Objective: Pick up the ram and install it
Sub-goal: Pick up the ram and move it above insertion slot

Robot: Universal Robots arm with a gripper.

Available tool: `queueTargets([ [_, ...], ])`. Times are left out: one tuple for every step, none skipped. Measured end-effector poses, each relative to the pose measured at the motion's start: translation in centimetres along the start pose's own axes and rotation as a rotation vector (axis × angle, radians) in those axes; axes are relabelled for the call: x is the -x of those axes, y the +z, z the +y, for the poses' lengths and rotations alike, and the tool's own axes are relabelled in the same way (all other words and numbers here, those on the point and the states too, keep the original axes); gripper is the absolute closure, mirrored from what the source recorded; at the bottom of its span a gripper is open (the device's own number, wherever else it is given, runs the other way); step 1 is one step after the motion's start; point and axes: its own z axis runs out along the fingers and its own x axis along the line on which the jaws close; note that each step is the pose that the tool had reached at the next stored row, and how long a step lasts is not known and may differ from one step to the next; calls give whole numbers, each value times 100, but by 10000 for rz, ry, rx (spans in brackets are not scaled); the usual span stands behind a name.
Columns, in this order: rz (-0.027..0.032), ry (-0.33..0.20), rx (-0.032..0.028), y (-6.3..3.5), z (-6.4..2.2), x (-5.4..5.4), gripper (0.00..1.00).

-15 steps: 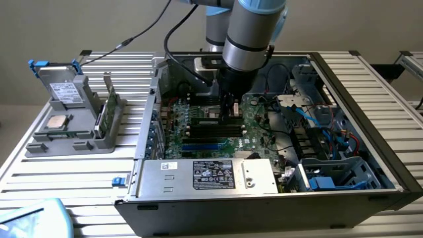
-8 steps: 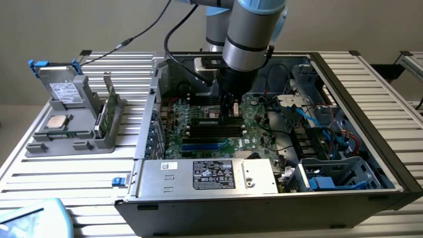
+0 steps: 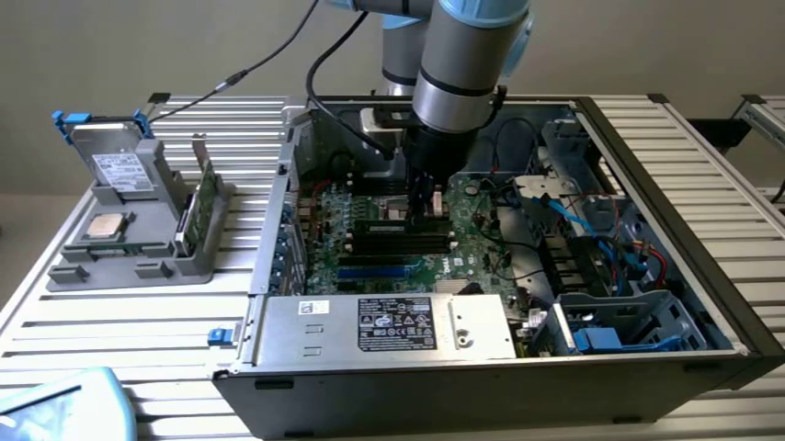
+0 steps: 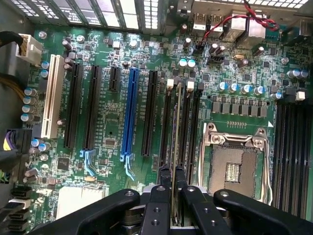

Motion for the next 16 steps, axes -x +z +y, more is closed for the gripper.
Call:
queueTargets([
  [17,3,1,3,1,1,86],
  [41,7,-1,7,2,1,86],
  [74,11,-7,12,5,1,86],
  [110,15,-15,18,9,1,86],
  [147,19,-22,24,13,2,86],
  [183,24,-28,31,16,2,86],
  [219,28,-34,38,19,3,86],
  [259,33,-40,44,21,4,86],
  [297,38,-42,49,23,4,86],
  [337,43,-44,53,24,5,86],
  [376,47,-44,57,24,5,86],
  [421,52,-44,61,24,5,86],
  [467,59,-45,65,24,6,86],
  [500,62,-46,67,23,6,86],
  [510,63,-48,67,23,7,86],
  [510,63,-48,67,23,7,86],
])
